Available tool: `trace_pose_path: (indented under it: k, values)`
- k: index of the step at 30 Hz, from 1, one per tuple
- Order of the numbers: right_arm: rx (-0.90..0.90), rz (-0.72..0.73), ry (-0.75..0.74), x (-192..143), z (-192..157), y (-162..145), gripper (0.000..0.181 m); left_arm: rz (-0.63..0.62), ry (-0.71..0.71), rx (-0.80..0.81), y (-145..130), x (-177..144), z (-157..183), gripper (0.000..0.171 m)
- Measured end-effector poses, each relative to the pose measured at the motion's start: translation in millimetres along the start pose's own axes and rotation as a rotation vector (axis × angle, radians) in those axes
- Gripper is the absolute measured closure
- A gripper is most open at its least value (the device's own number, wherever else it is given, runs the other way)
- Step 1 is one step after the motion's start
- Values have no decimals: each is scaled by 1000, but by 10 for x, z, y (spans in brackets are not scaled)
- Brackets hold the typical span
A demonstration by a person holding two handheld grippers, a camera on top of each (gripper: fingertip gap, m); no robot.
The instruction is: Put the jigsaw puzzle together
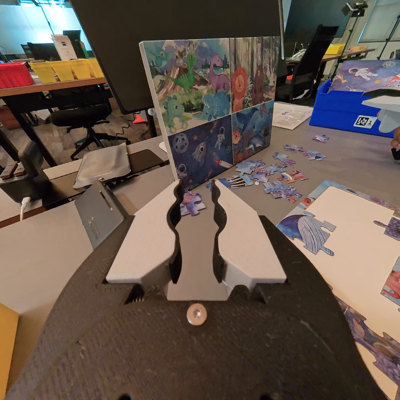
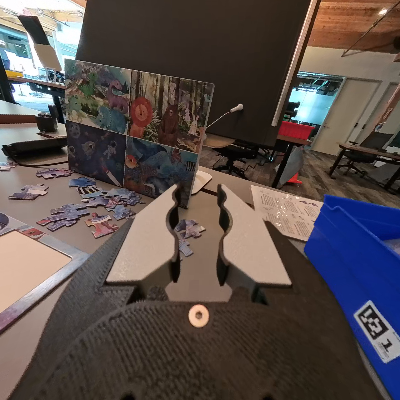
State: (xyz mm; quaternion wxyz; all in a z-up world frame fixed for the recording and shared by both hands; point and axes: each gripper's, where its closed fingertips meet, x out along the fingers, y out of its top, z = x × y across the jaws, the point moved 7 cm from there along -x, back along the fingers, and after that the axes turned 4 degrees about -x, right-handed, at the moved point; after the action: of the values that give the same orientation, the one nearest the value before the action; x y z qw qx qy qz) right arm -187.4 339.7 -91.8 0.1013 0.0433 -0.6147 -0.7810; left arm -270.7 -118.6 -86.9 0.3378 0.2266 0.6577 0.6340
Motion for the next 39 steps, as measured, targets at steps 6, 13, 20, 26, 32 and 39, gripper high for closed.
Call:
trace_pose_path:
  k: [6, 13, 20, 26, 32, 39]
  values:
    - [6, -9, -2, 5, 1, -12, 149, -31, -4, 44, -30, 37, 56, 147]
    - [5, -13, 1, 4, -8, -8, 149, -58, -7, 48, -78, 72, 64, 146]
    - [1, -28, 8, 17, -27, -35, 149, -72, -16, 43, -95, 89, 70, 143]
    - [5, -34, 16, 23, -38, -44, 149, -75, -13, 70, -88, 94, 99, 147]
    - [-8, -42, 23, 33, -66, -54, 149, -112, -24, 85, -132, 134, 128, 145]
    - [-10, -49, 2, 22, -4, -46, 149, -268, -73, 119, -283, 296, 299, 128]
